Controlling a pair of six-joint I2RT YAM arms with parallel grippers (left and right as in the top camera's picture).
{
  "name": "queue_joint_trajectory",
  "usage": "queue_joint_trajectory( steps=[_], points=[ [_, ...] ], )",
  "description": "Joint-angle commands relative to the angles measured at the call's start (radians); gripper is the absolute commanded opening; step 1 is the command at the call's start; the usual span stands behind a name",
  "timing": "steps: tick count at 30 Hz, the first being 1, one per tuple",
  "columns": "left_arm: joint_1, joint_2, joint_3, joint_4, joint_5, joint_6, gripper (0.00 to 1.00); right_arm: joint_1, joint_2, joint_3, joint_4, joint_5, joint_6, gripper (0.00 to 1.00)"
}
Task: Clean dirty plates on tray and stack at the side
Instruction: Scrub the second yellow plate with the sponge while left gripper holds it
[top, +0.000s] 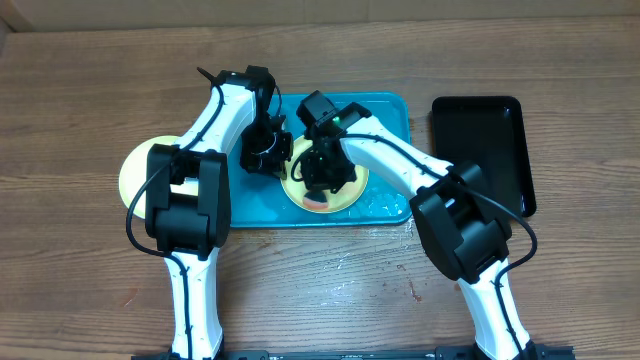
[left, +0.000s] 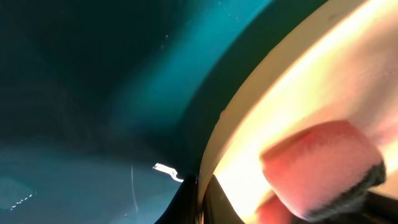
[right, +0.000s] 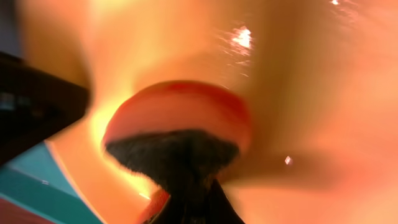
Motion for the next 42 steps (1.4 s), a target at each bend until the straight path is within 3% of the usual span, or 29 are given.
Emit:
queue_joint_trajectory(
  steps=[1,7,26,37,42],
  points=[
    [-0.006,0.047,-0.028,0.004,-0.03,0.023,0.04,-0.047,0.036,-0.003,-0.048,0.158,0.002,0.04],
    [-0.006,0.047,-0.028,0.005,-0.031,0.023,0.04,-0.104,0.036,-0.003,-0.047,0.325,0.001,0.04],
    [0.002,0.047,-0.028,0.004,-0.035,0.024,0.04,-0.116,0.036,0.022,0.078,0.514,-0.138,0.04],
    [0.001,0.047,-0.028,0.004,-0.033,0.024,0.04,-0.105,0.038,0.02,0.204,-0.045,-0.13,0.04],
    [0.001,0.047,-0.028,0.005,-0.034,0.024,0.04,-0.071,0.038,0.02,0.17,-0.124,-0.13,0.04]
  ],
)
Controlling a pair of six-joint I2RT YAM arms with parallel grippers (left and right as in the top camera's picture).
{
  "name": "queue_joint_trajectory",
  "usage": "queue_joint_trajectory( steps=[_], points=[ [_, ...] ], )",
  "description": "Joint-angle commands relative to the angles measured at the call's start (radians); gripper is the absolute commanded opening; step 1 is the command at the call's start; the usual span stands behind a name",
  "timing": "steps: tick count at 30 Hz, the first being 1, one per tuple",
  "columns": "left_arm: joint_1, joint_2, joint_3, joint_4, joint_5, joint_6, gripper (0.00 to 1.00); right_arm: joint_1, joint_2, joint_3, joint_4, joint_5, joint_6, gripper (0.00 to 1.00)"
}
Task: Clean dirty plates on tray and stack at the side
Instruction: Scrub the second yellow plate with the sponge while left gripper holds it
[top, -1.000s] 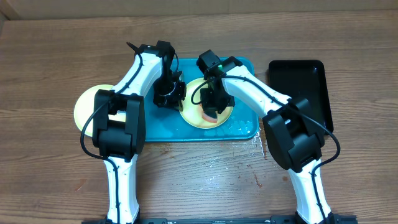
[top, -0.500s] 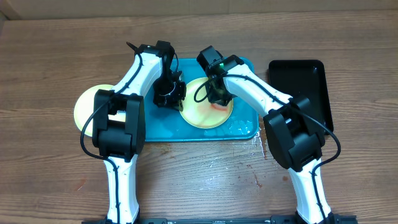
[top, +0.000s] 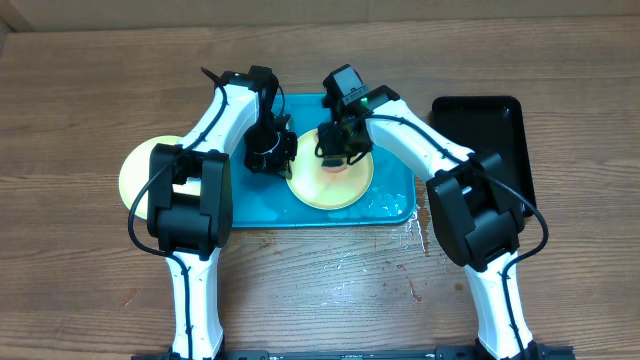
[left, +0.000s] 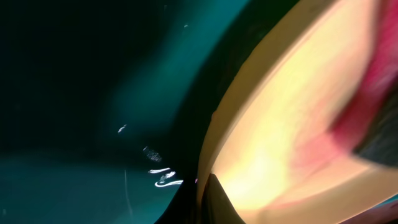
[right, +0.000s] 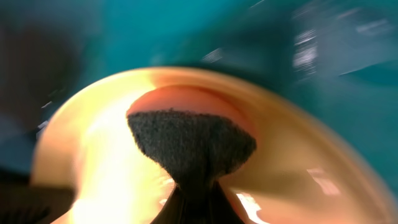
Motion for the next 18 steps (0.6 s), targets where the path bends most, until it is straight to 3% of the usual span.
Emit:
queue_joint_trajectory(
  steps=[1,9,18],
  points=[
    [0.006,0.044,-0.028,-0.003,-0.066,0.02,0.04,0.039,0.02,-0.002,-0.029,-0.129,0.0,0.04],
    [0.007,0.044,-0.028,-0.01,-0.066,0.027,0.04,0.046,0.02,-0.002,-0.187,-0.113,-0.023,0.04],
    [0.006,0.044,-0.028,-0.007,-0.066,0.027,0.04,-0.056,0.02,0.0,-0.284,0.188,-0.026,0.04]
  ],
)
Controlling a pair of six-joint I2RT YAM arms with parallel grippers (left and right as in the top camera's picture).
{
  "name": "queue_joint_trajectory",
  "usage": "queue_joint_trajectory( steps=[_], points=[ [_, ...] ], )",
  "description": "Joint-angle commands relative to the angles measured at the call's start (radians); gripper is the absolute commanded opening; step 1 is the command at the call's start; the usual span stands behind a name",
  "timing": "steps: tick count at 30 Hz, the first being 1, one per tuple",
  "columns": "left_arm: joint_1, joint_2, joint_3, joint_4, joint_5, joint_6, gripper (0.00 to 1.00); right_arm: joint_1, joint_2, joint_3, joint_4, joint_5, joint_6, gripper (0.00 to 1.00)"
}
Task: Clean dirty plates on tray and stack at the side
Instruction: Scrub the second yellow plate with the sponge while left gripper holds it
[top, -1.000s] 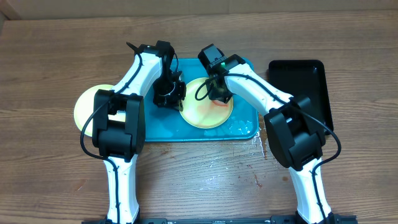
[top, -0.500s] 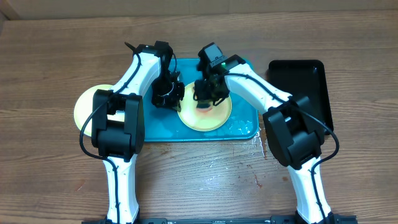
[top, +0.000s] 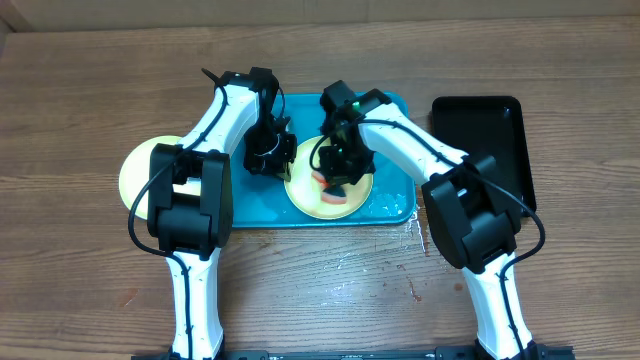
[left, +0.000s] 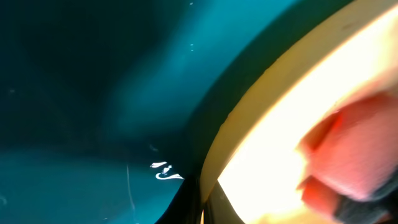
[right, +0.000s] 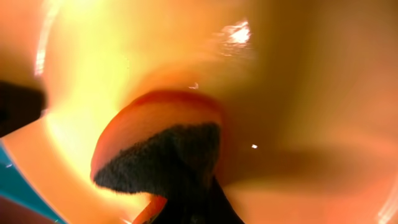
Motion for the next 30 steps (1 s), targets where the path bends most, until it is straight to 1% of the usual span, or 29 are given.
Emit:
queue_joint_trajectory(
  steps=[1,4,9,12,17,20,26,30],
  points=[
    [0.006,0.044,-0.026,0.007,-0.059,0.019,0.04,-0.075,0.019,-0.005,-0.016,0.242,-0.005,0.04],
    [0.006,0.044,-0.026,0.007,-0.06,0.02,0.04,-0.104,0.019,-0.005,-0.008,0.318,-0.005,0.04],
    [0.006,0.044,-0.026,0.006,-0.059,0.02,0.04,-0.122,0.019,-0.005,0.053,0.32,-0.004,0.04],
    [0.006,0.044,-0.026,0.006,-0.06,0.02,0.04,-0.115,0.019,-0.005,0.113,0.249,-0.003,0.04],
    [0.007,0.044,-0.026,0.007,-0.06,0.019,0.04,-0.09,0.019,-0.005,0.196,-0.008,-0.002,0.04],
    [0.007,0.044,-0.026,0.008,-0.06,0.019,0.04,-0.058,0.019,-0.005,0.222,-0.1,-0.001,0.04],
    [0.007,0.044,-0.026,0.013,-0.059,0.019,0.04,0.031,0.02,-0.012,0.217,-0.105,0.029,0.04],
    [0.007,0.044,-0.026,0.013,-0.059,0.019,0.04,0.069,0.02,-0.012,0.185,-0.102,0.052,0.04]
  ],
)
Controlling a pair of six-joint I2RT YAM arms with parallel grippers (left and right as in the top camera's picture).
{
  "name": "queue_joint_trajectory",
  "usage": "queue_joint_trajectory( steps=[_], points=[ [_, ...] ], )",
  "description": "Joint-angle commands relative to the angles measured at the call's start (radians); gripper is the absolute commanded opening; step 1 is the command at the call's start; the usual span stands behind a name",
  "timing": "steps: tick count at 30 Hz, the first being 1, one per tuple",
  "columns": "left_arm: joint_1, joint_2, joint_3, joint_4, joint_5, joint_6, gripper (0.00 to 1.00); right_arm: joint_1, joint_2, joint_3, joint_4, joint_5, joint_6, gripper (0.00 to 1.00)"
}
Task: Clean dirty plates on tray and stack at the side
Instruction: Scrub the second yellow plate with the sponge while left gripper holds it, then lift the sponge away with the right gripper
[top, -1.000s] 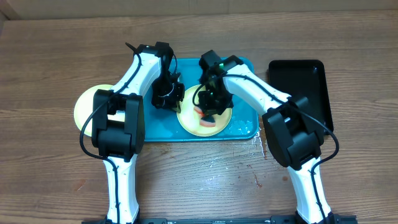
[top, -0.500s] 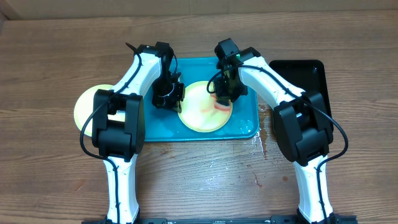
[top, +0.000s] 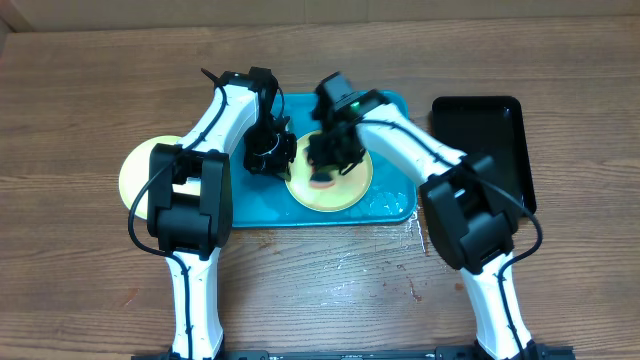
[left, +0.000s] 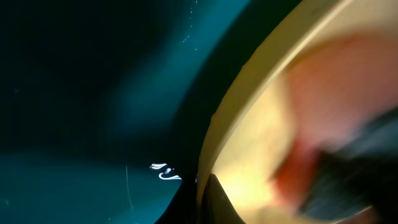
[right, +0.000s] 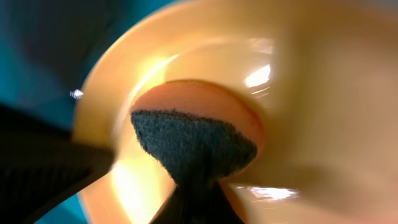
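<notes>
A pale yellow plate (top: 340, 187) lies on the teal tray (top: 390, 110). My left gripper (top: 277, 160) is shut on the plate's left rim (left: 214, 137), its dark fingers straddling the edge at the bottom of the left wrist view. My right gripper (top: 325, 160) is shut on a pink sponge with a dark scouring side (right: 193, 134), pressed onto the plate's upper left part; the sponge (top: 322, 181) shows pink in the overhead view. A second yellow plate (top: 135, 170) rests on the table left of the tray, partly under the left arm.
A black tray (top: 490, 140) sits at the right of the teal one. Water drops glisten on the teal tray's right end (top: 385, 205) and on the wooden table (top: 330, 280) just below it.
My right gripper with the sponge has shifted from the plate's middle up and left toward the rim by the left gripper. The left gripper still holds the rim in the same spot.
The sponge was first on the plate's lower left part. Then it was at the plate's upper edge, then back near the middle, and now at the upper left. The left gripper has stayed shut on the plate's left rim throughout.
</notes>
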Motion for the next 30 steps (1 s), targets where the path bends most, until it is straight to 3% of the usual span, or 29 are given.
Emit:
queue_joint_trajectory(
  steps=[1,9,18,23,30],
  points=[
    [0.006,0.043,-0.025,0.007,-0.063,0.02,0.04,0.023,0.018,-0.013,-0.031,-0.028,0.022,0.04],
    [0.006,0.043,-0.025,0.008,-0.064,0.02,0.04,-0.018,0.018,-0.012,-0.196,0.24,0.022,0.04],
    [0.006,0.043,-0.025,0.016,-0.064,0.019,0.04,-0.135,0.018,0.032,-0.212,0.448,0.023,0.04],
    [0.006,0.043,-0.025,0.022,-0.064,0.019,0.04,-0.142,0.018,0.149,-0.24,0.412,0.021,0.04],
    [0.006,0.04,-0.024,0.023,-0.068,0.02,0.04,-0.136,0.013,0.393,-0.372,0.143,-0.016,0.04]
  ],
)
